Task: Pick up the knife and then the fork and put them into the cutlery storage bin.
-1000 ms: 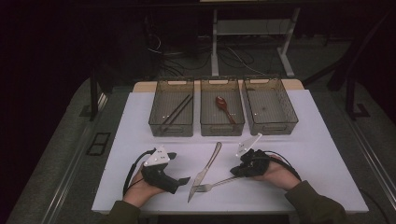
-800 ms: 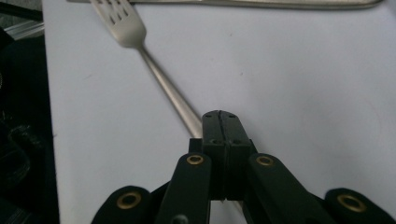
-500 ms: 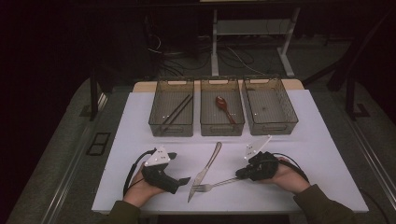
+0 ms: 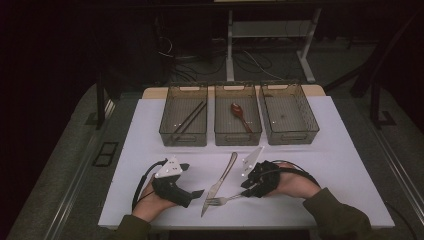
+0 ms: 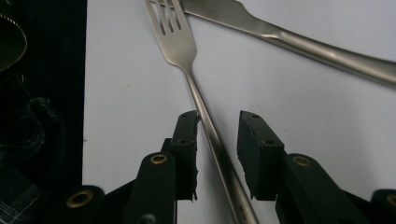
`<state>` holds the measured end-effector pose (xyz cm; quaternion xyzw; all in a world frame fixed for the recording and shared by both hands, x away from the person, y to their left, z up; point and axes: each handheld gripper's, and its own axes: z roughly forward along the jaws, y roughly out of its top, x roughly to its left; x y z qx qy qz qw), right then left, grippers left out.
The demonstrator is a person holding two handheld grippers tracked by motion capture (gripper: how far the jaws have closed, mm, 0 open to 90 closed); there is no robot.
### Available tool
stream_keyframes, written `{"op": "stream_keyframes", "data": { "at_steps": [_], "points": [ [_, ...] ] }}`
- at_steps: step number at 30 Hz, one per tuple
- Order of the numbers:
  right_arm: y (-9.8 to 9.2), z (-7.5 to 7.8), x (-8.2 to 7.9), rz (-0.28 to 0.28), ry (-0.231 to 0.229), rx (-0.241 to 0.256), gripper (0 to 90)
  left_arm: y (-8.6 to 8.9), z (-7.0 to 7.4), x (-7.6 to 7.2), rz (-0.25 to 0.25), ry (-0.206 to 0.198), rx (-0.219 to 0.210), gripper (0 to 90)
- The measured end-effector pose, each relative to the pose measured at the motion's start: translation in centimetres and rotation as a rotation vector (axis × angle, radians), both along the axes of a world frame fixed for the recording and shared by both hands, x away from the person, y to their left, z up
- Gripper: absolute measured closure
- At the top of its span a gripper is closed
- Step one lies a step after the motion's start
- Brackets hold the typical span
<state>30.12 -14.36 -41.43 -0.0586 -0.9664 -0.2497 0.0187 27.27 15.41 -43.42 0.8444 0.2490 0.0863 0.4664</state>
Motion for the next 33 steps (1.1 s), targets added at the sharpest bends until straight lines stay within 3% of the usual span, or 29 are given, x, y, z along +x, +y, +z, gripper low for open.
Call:
{"op": "stream_keyframes", "data": {
  "at_steps": [8, 15, 27, 33],
  "points": [
    [3.2, 0.1, -0.3, 0.132, -0.049, -0.148, 70.4, 0.0, 0.0, 0.0, -0.002, 0.000, 0.000, 0.0],
    [4.5, -0.2, -0.4, 0.184, -0.061, -0.251, 74.7, 0.0, 0.0, 0.0, -0.003, 0.000, -0.001, 0.0],
    [5.6, -0.3, -1.0, 0.239, -0.103, -0.332, 81.6, 0.0, 0.0, -0.1, -0.002, 0.001, -0.001, 0.0],
    [5.6, -0.2, -1.2, 0.209, -0.090, -0.346, 83.4, 0.0, 0.0, -0.1, -0.002, 0.001, -0.001, 0.0]
  ]
}}
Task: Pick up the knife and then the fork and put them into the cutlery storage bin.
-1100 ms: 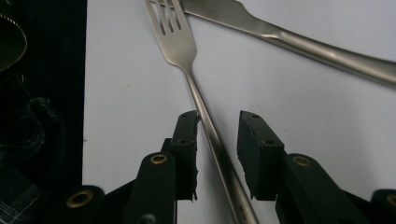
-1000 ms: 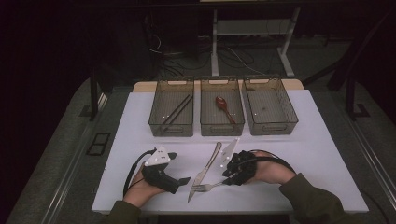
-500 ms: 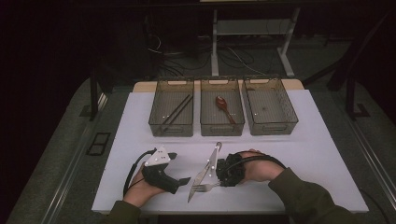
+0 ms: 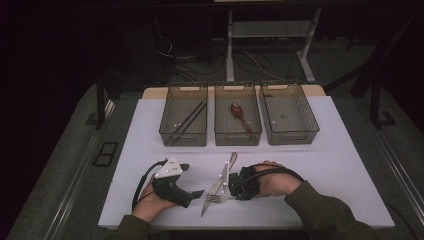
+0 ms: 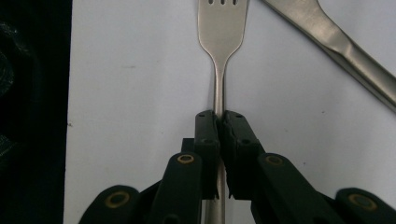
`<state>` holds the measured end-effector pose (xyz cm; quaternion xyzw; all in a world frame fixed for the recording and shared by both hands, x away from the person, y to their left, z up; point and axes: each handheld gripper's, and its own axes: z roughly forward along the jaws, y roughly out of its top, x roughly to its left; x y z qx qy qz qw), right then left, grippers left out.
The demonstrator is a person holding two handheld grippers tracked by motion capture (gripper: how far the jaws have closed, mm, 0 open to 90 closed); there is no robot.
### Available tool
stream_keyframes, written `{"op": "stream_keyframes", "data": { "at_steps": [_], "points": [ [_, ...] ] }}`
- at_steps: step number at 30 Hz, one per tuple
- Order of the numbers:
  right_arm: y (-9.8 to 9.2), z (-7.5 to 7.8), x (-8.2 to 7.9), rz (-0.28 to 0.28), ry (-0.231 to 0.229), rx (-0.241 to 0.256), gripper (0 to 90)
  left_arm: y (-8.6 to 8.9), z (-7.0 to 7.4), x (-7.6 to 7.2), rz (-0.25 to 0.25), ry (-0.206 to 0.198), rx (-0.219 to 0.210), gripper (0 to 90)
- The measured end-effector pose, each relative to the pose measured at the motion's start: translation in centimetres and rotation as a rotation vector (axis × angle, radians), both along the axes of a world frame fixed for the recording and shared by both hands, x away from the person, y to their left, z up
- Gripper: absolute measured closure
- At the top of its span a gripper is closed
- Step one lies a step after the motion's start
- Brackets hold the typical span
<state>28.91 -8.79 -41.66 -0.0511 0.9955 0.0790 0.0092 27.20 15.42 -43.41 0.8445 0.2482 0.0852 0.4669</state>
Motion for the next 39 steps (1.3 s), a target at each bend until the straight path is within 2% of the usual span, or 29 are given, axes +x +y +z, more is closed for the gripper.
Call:
{"op": "stream_keyframes", "data": {
  "at_steps": [2, 7, 10, 15, 19, 25, 30, 34, 39],
  "points": [
    [-0.1, 0.0, 0.1, 0.003, 0.001, 0.017, 83.5, 0.0, 0.0, 0.0, 0.002, 0.000, -0.003, 0.0],
    [-1.4, -0.1, 0.4, -0.052, 0.032, 0.081, 83.6, 0.1, 0.0, 0.1, 0.000, 0.001, -0.001, 0.0],
    [-2.7, 0.1, 0.8, -0.105, 0.053, 0.141, 83.6, 0.0, 0.0, 0.0, 0.001, 0.002, -0.002, 0.0],
    [-4.5, 0.4, 1.2, -0.197, 0.064, 0.187, 83.6, 0.0, 0.0, 0.0, 0.003, 0.001, -0.006, 0.0],
    [-5.8, 1.0, 1.7, -0.268, 0.052, 0.239, 83.6, 0.0, 0.0, 0.0, 0.007, 0.000, -0.012, 0.0],
    [-8.0, 2.0, 2.8, -0.400, 0.032, 0.354, 83.5, 0.1, 0.1, 0.0, 0.006, -0.004, -0.018, 0.0],
    [-9.6, 2.4, 3.5, -0.465, 0.033, 0.411, 83.6, 0.2, 0.0, 0.0, 0.012, 0.005, -0.031, 0.0],
    [-10.7, 2.9, 4.0, -0.568, 0.017, 0.473, 83.5, 0.4, -0.1, 0.0, 0.015, 0.012, -0.035, 0.0],
    [-12.0, 3.5, 4.5, -0.649, 0.014, 0.543, 83.5, 0.5, 0.0, 0.0, 0.023, 0.016, -0.052, 0.0]
  ]
}}
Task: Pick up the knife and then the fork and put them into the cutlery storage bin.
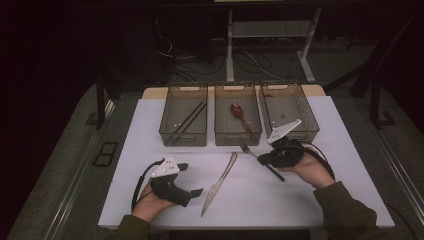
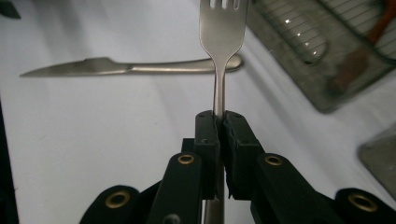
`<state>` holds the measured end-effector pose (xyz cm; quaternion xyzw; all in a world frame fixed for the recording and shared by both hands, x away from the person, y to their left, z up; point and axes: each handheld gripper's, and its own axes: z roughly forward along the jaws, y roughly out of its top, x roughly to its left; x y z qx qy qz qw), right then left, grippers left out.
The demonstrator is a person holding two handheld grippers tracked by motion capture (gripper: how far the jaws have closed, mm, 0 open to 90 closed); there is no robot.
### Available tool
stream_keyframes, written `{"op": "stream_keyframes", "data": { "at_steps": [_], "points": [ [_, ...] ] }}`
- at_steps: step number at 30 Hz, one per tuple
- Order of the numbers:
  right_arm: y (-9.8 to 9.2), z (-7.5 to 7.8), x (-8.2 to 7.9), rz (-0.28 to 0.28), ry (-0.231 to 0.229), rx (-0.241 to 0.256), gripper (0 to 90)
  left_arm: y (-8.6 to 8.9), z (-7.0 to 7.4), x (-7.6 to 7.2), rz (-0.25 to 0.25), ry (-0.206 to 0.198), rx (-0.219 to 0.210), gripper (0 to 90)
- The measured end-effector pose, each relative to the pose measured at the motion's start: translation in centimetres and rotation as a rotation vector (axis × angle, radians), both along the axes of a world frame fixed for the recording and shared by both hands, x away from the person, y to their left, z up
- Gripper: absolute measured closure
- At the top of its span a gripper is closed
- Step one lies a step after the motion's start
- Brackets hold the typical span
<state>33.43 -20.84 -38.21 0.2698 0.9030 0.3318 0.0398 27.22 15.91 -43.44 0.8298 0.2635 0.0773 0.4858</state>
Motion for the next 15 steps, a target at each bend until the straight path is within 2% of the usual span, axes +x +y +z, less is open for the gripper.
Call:
{"op": "stream_keyframes", "data": {
  "at_steps": [7, 15],
  "points": [
    [-1.8, 0.6, 0.6, -0.063, -0.025, 0.072, 83.6, 0.0, 0.0, 0.0, 0.000, -0.003, -0.006, 0.0],
    [-3.7, 1.5, 1.3, -0.140, -0.063, 0.120, 83.6, 0.0, 0.1, 0.0, -0.003, -0.005, -0.003, 0.0]
  ]
}}
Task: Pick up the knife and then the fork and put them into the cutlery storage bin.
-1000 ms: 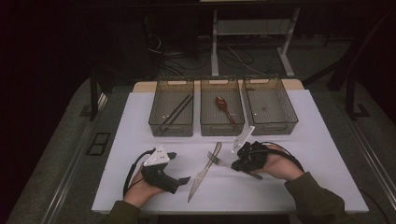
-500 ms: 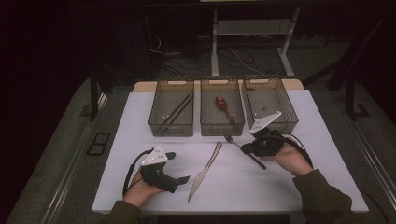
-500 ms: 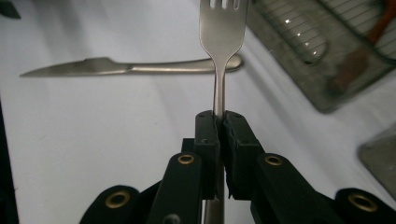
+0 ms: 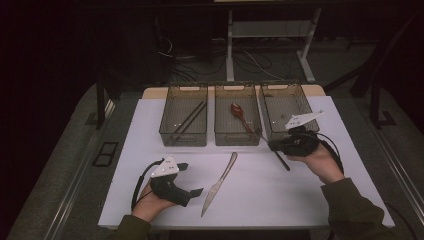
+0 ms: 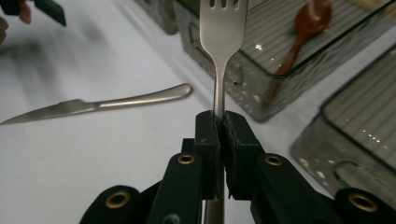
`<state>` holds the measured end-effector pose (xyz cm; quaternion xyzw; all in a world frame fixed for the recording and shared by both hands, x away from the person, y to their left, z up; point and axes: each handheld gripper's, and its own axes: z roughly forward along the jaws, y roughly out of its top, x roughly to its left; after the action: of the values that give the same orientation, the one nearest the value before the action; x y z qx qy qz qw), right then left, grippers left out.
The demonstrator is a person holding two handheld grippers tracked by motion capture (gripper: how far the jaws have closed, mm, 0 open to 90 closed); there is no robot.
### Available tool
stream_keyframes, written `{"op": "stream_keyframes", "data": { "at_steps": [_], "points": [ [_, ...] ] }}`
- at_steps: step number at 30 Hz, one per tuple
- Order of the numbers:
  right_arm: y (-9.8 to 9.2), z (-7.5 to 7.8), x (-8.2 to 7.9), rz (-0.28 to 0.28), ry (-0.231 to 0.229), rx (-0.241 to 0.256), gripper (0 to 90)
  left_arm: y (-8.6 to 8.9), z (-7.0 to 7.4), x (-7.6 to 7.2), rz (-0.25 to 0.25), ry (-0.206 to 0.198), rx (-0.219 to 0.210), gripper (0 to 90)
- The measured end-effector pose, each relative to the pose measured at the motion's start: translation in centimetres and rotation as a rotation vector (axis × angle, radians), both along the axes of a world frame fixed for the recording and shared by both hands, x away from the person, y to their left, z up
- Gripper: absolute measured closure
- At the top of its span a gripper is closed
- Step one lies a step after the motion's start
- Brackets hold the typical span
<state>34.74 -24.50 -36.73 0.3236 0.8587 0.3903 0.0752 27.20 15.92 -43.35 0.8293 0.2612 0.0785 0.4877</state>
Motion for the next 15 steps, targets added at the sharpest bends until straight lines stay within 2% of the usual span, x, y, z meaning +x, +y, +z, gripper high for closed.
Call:
{"op": "stream_keyframes", "data": {
  "at_steps": [8, 11, 15],
  "points": [
    [-1.9, 1.8, 1.0, -0.076, -0.052, 0.030, 83.6, 0.0, 0.0, 0.0, 0.005, 0.000, -0.004, 0.0],
    [-2.8, 2.6, 1.8, -0.112, -0.071, 0.041, 83.6, 0.0, 0.0, 0.0, 0.004, -0.001, -0.004, 0.0],
    [-3.6, 3.4, 3.4, -0.163, -0.083, 0.026, 83.6, 0.0, 0.1, 0.0, 0.002, -0.001, -0.001, 0.0]
  ]
}}
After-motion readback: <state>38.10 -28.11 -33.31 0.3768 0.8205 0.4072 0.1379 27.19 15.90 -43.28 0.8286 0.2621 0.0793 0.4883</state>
